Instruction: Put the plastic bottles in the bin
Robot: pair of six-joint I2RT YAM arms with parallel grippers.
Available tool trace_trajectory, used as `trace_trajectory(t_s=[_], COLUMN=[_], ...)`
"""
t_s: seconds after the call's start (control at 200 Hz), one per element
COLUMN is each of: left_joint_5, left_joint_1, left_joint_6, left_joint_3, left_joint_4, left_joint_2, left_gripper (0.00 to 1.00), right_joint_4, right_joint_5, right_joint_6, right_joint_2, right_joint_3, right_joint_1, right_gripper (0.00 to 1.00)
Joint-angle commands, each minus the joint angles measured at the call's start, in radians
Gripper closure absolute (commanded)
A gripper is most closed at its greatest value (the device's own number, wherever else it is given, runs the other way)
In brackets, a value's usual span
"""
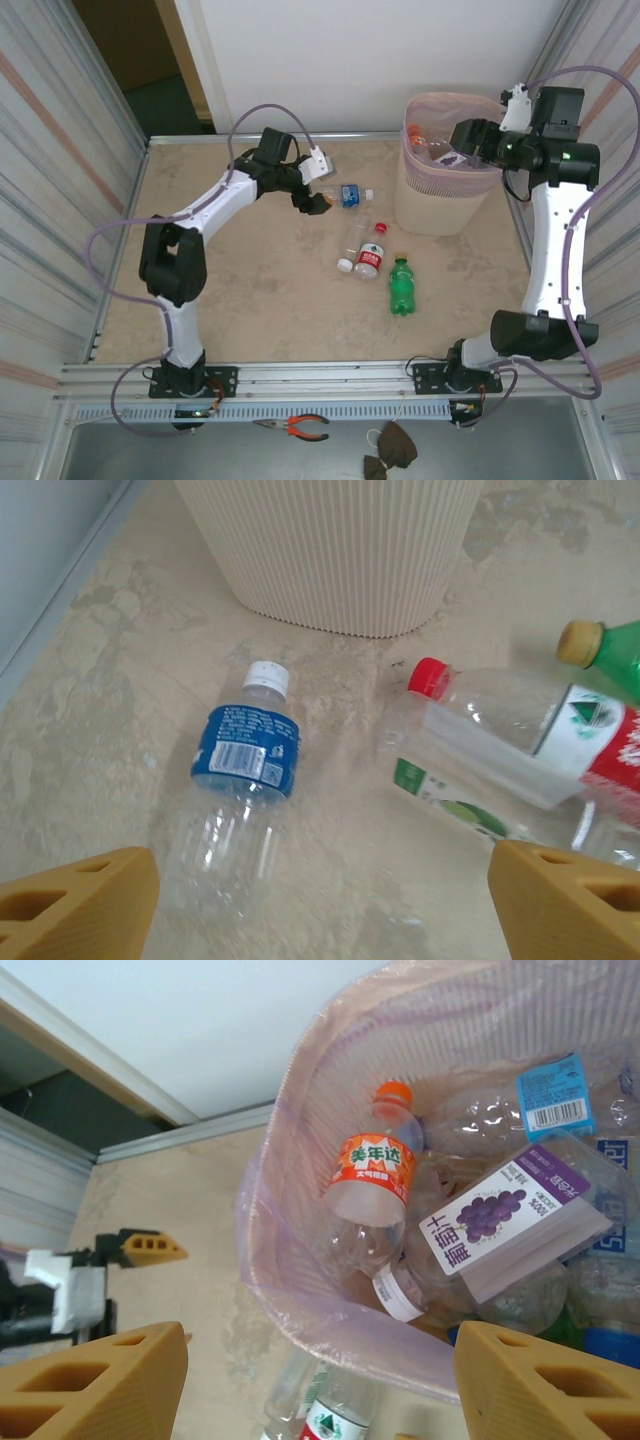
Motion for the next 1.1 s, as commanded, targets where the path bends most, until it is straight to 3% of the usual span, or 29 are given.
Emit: trace_trajectory(t_s=[0.0,0.311,0.561,0.897,1.092], left_joint_5=[0.084,-0.011,-0.002,-0.074,-0.127], left_joint_1=[0.023,0.03,0.031,0.016,0.007], left_joint_6=[0.163,0.26,0.258,0.358,0.386], left_joint_3=[0.092,0.237,0.397,0.483,0.488], left_joint_4=[0.02,0.099,0.006,-0.153,-0.174], left_joint_2=[0.071,0.291,0.444,0.538,0.56], left_gripper=[0.12,0.07,0.06,0.1,0.19], right_joint_4=[0.005,0.015,0.03,0.039,0.044], right_joint_5=[-0.006,0.009,0.012,0.014,0.015], right_joint_6=[-0.03,-0.037,-0.037,-0.04,-0.038], right_joint_2=[-0.044,-0.093,-0.111,-0.116,-0.122], right_joint_3=[-0.019,-0.091,-0.132,-0.16,-0.174], right_joint_1=[-0.007,-0.008,-0.008,-0.008,-0.008], right_gripper=[0.3,0.3,0.3,0.3,0.31])
